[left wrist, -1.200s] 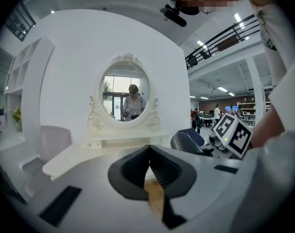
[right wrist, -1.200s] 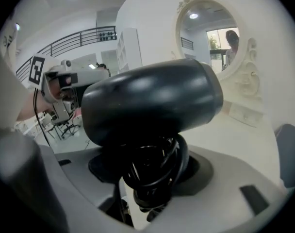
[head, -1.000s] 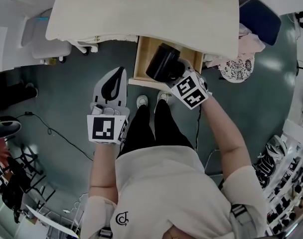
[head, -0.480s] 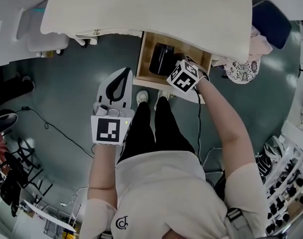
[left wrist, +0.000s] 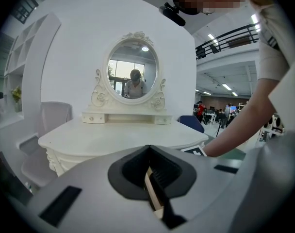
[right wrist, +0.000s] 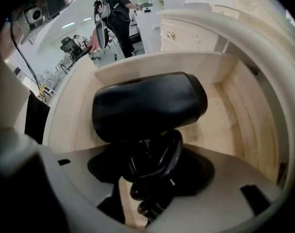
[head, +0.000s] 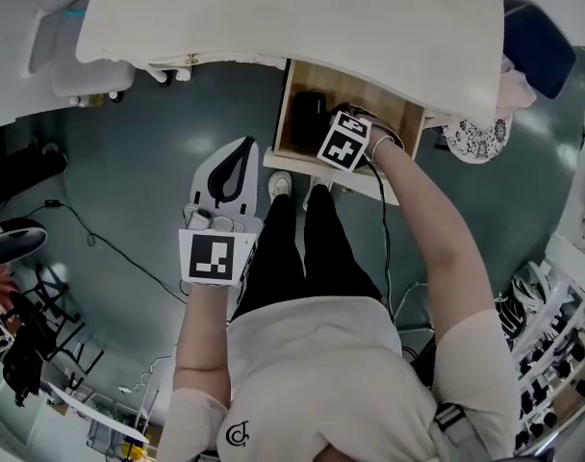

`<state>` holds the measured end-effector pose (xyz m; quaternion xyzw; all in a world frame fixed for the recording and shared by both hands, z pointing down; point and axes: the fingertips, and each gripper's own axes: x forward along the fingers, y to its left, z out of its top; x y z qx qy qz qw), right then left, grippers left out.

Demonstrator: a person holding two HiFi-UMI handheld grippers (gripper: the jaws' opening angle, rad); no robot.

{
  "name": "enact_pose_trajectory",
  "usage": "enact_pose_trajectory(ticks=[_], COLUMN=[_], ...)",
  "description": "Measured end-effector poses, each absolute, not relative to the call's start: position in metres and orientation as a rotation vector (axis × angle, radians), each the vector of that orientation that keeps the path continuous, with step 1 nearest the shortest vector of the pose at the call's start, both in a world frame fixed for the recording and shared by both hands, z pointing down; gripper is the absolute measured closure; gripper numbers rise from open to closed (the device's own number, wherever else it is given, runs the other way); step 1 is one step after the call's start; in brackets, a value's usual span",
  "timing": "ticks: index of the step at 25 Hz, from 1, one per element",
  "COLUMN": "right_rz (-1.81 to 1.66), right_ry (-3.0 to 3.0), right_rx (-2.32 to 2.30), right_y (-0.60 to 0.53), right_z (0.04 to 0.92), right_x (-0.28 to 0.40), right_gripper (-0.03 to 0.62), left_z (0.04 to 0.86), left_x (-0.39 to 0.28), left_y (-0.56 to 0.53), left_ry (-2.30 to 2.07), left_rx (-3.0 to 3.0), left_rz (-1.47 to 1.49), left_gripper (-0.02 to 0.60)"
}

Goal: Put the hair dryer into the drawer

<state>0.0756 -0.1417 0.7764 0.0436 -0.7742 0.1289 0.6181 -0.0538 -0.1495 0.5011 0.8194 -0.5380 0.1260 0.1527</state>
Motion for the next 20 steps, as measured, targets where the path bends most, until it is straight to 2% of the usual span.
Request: enact_pose_trajectory(ticks=[16, 19, 20], right_rz=[0.347, 0.270, 0.250], right_ry=[-1.817, -1.847, -1.868], right_rx=[0.105, 0.131, 0.145], right_y=[-0.145, -0.150, -0.153], right_z=[0.759, 0.740, 0.731], right_x=[0.074, 0.075, 0.075], right_gripper=[0.279, 0.284, 0.303], left_z=[0.521, 0.518, 0.516], left_x=[-0.069, -0.070, -0.069], left_y=[-0.147, -0.148, -0.149], left_ry=[-1.497, -1.488, -1.484], left_rx=[2.320, 2.320, 2.326], left_rz=[0.395, 0.406, 0.406], left_gripper=[0.568, 0.568, 0.569])
